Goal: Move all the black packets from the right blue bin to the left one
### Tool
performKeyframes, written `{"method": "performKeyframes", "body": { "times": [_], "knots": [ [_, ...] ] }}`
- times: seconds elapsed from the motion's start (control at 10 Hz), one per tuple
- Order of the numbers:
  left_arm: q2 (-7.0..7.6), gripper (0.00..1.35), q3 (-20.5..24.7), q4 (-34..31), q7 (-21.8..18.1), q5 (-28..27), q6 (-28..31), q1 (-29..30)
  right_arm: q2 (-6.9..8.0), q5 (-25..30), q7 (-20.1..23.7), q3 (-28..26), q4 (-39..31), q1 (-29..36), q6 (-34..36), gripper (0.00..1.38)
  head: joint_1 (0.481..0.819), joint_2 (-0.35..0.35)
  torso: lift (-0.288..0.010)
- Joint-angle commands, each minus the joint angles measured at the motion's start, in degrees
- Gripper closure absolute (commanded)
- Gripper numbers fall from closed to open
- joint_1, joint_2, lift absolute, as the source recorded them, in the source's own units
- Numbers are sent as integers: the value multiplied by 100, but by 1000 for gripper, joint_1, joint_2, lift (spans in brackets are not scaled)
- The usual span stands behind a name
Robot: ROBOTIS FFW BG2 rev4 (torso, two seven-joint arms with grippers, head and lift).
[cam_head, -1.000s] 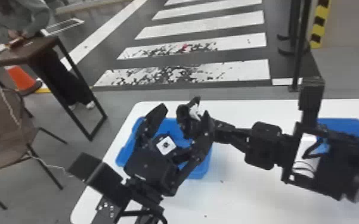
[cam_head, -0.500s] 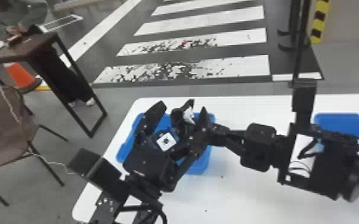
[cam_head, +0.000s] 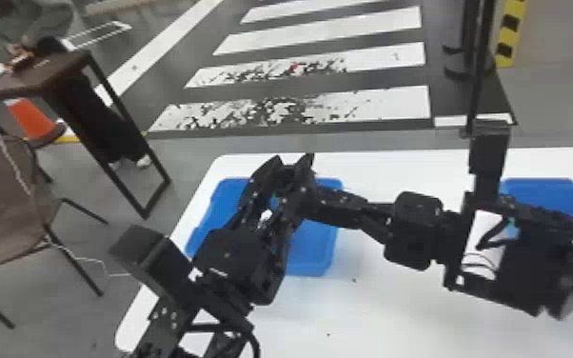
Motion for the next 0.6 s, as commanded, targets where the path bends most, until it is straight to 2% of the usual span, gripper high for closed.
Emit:
{"method": "performKeyframes", "body": {
  "times": [0.0,0.3,0.5],
  "knots": [
    [3,1214,50,-178,70,-65,180,77,1,-14,1,0,23,-14,-61,1147,687,350,-140],
    [12,1214,61,-291,113,-157,265,105,1,-25,1,0,107,0,-117,1145,681,350,-140],
    [12,1214,73,-305,105,-145,222,105,1,-25,10,0,136,28,-258,1023,680,350,-140]
  ]
}}
